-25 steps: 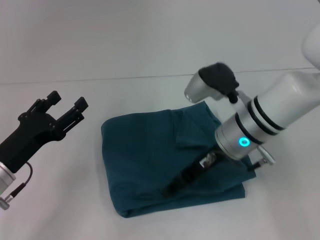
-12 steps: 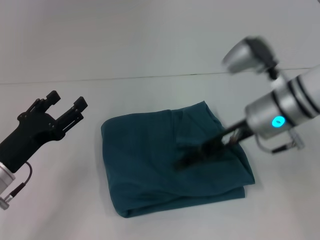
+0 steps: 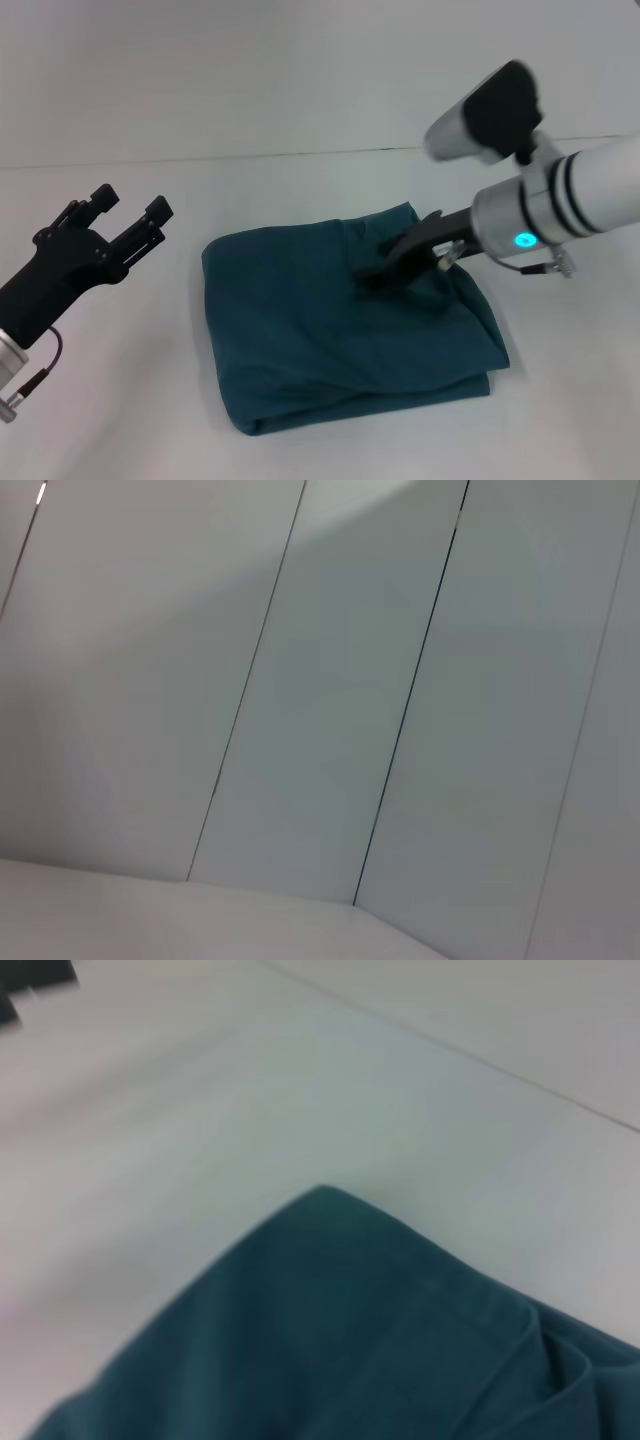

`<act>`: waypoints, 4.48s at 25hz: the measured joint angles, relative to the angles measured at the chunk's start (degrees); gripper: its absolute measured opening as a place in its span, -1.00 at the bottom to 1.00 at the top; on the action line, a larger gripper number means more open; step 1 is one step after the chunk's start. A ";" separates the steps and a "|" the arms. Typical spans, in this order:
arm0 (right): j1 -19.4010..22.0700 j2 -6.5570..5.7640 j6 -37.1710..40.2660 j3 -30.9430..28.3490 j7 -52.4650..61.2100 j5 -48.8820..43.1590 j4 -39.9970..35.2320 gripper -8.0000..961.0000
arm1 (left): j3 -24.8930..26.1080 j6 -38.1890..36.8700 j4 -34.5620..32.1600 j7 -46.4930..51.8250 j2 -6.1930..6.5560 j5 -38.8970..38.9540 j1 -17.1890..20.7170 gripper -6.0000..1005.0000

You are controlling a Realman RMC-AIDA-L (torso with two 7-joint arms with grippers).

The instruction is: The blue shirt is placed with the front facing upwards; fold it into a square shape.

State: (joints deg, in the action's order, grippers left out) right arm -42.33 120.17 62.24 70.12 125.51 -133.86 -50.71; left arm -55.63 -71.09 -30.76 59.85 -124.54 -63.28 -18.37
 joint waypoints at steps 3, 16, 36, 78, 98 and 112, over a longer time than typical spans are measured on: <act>-0.07 -0.13 -2.39 5.53 1.09 -0.31 0.12 0.40 | -0.01 0.02 0.00 0.00 0.00 0.00 0.03 0.71; -0.50 0.12 -13.69 17.82 10.23 -8.47 0.46 0.68 | -0.01 0.14 0.26 -0.05 0.00 0.00 -0.05 0.71; 0.51 -0.40 -18.75 7.77 19.91 -17.15 -1.07 0.68 | -0.01 -0.09 0.88 -0.71 0.00 0.00 -0.11 0.71; 2.11 -0.63 -23.44 -3.72 11.97 -12.42 2.49 0.68 | 0.96 -0.19 0.72 -1.41 0.07 0.20 -0.40 0.71; 23.34 -0.52 22.46 -20.37 -21.11 22.77 -16.24 0.85 | 2.27 -9.83 -17.37 20.39 0.65 -31.51 -2.41 0.71; 24.87 -0.03 20.17 -13.15 -21.78 18.23 -14.83 0.96 | -2.17 -5.86 -18.12 27.59 0.24 -41.60 -6.22 0.73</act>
State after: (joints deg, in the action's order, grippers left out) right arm -17.46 120.14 82.42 56.97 103.73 -115.63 -65.54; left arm -57.80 -76.95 -48.88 87.44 -124.30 -104.88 -24.59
